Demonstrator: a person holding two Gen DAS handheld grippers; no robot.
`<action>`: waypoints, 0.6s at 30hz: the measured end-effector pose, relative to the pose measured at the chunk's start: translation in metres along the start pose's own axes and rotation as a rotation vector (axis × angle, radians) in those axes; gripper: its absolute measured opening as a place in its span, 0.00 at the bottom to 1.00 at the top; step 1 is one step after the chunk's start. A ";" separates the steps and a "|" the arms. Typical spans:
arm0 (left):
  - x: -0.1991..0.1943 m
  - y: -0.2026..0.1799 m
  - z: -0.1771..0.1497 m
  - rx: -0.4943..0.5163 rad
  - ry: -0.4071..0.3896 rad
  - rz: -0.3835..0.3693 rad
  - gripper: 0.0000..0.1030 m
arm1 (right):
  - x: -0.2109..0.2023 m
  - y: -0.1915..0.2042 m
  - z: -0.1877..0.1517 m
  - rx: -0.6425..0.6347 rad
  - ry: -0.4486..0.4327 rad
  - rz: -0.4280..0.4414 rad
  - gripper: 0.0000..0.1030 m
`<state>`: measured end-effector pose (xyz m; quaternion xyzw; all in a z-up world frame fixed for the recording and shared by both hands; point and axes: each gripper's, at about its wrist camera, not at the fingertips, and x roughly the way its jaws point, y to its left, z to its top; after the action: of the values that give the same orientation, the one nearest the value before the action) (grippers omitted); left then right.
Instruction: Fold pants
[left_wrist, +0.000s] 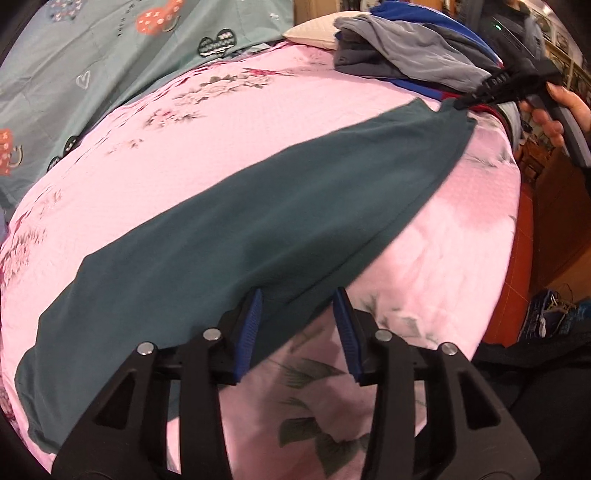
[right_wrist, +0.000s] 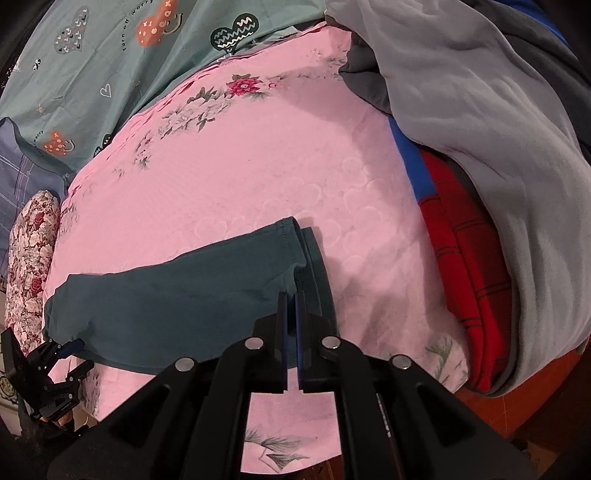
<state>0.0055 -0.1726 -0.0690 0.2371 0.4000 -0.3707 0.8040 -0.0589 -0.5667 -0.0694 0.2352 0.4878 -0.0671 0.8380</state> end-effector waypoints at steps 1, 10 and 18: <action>-0.002 0.002 0.002 -0.004 -0.006 -0.001 0.37 | 0.001 0.001 0.000 -0.002 0.003 0.000 0.03; 0.005 -0.013 0.005 0.105 0.013 0.061 0.37 | 0.001 0.003 0.000 -0.006 0.005 0.008 0.03; 0.010 -0.010 0.010 0.109 0.022 0.079 0.24 | 0.003 0.006 -0.001 -0.016 0.014 0.016 0.03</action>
<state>0.0067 -0.1898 -0.0722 0.3000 0.3783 -0.3575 0.7995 -0.0567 -0.5609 -0.0704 0.2329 0.4923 -0.0548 0.8369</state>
